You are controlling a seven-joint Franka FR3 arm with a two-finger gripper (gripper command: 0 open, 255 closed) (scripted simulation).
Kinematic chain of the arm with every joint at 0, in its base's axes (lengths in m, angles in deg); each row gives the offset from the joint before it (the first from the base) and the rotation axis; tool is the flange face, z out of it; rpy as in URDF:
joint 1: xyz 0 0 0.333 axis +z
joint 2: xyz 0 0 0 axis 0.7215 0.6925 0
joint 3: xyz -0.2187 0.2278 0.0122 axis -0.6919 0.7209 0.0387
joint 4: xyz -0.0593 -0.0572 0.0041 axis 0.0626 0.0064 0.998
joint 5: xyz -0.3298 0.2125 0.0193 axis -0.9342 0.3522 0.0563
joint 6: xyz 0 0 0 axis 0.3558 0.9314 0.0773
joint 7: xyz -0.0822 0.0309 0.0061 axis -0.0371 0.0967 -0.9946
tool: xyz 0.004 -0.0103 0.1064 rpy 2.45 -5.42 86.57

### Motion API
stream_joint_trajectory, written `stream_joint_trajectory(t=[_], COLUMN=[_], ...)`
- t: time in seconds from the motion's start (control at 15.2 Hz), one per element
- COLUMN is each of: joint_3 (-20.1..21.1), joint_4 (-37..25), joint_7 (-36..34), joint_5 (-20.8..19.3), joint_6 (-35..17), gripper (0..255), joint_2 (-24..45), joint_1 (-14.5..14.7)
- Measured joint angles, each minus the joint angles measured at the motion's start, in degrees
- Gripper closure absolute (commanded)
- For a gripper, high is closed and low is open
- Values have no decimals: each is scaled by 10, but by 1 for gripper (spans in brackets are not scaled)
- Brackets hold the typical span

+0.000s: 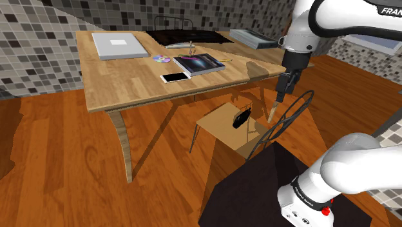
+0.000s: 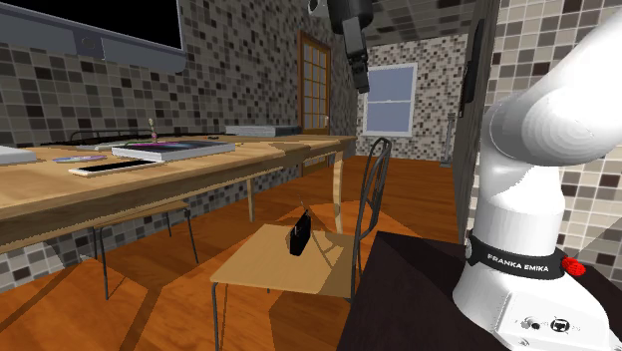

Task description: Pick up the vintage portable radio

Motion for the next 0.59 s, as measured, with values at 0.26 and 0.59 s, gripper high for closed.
stream_joint_trajectory(t=[0.26, 0.59], joint_3=[-2, -4], joint_4=[4, 8], joint_7=[-24, -84], joint_5=[2, 12], joint_6=[-40, -132], gripper=[0, 0], joint_2=[33, 113], joint_1=[-15, -44])
